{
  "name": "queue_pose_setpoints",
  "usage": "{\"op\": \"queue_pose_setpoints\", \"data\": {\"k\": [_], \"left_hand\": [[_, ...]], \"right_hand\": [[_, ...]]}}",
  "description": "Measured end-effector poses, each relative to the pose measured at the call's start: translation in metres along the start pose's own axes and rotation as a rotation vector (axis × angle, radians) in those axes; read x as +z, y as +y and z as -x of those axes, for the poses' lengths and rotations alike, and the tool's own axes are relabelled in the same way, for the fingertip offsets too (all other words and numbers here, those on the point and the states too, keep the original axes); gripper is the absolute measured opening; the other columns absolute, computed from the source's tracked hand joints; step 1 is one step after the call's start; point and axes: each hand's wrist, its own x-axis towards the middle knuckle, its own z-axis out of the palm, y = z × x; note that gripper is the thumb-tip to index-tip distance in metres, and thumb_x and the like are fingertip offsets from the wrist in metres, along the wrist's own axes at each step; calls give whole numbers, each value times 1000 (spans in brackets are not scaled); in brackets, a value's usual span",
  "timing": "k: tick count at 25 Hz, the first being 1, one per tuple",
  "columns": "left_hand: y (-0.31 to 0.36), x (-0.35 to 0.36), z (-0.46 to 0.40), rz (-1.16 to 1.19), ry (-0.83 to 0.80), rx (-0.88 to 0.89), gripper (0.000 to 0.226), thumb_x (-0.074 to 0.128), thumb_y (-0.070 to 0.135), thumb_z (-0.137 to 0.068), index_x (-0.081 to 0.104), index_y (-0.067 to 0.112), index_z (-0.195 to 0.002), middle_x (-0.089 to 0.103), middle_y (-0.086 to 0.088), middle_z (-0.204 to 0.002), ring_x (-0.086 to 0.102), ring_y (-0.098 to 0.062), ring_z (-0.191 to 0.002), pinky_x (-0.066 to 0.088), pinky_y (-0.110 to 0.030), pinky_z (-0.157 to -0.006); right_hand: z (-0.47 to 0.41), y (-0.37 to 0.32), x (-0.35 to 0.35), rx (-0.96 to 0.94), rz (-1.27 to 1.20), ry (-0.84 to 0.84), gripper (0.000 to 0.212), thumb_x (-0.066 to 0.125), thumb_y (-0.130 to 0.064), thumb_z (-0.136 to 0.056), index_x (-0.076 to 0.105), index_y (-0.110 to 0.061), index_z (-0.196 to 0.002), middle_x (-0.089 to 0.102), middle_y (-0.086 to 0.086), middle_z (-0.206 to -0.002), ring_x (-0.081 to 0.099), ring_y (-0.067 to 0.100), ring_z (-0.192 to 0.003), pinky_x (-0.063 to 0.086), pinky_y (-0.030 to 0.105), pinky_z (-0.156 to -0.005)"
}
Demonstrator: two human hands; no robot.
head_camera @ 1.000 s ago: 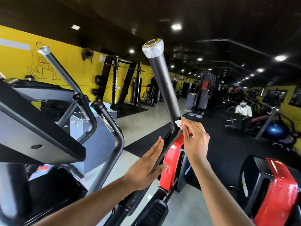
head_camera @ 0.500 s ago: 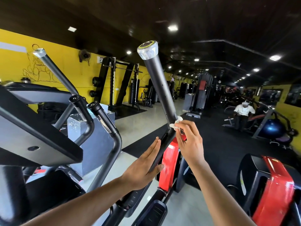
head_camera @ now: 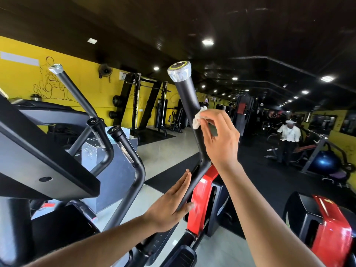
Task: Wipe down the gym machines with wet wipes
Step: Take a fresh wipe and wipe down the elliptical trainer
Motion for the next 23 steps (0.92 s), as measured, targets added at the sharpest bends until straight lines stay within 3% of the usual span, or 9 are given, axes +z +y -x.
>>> {"op": "queue_pose_setpoints", "data": {"k": [3,7,10,12,15,19,23], "left_hand": [[0,-2,0,-4,-4,6,83,32,62,-104,-19,31,-161,-26,25,-165,-11,6,-154,27,-31,-126],[-6,-6,-5,-49,-60,26,85,33,63,-104,-23,33,-159,-30,26,-163,-9,6,-154,40,-38,-119],[-8,-10,-21,-70,-58,50,84,37,59,-106,-21,32,-160,-28,25,-165,-12,5,-154,29,-41,-126],[-4,-11,-34,-71,-40,64,85,42,53,-107,-20,30,-161,-27,24,-165,-13,4,-154,28,-42,-126],[6,-11,-49,-56,56,126,87,46,47,-107,-19,26,-161,-23,16,-169,-10,-1,-156,31,-40,-125],[10,-10,-50,-58,95,138,93,50,45,-106,-23,26,-160,-26,16,-168,-9,0,-156,35,-37,-123],[3,-6,-42,-58,63,129,94,52,44,-106,-24,26,-159,-28,18,-167,-11,-2,-156,33,-39,-124]], "right_hand": [[-21,-4,3,-102,13,3,12,68,0,-97,74,1,-107,70,12,-109,67,24,-102,54,30,-92],[5,23,-8,-147,67,-144,16,67,0,-98,74,1,-112,69,12,-112,68,27,-98,57,38,-86],[24,39,-28,-15,45,-255,13,67,-2,-97,73,-1,-109,69,7,-109,69,20,-97,60,41,-79],[9,35,-36,-20,60,-210,9,68,-3,-97,73,-2,-105,69,7,-105,68,19,-96,59,38,-80],[-44,4,-35,-239,133,-64,8,68,-7,-98,73,-1,-97,69,9,-98,62,27,-96,50,33,-86],[-88,-19,-10,-393,121,-92,11,64,-2,-100,73,4,-103,66,16,-101,63,28,-85,53,36,-69],[-85,-12,-5,-411,88,-144,16,62,2,-100,73,4,-111,68,15,-111,66,29,-91,56,40,-76]]}}
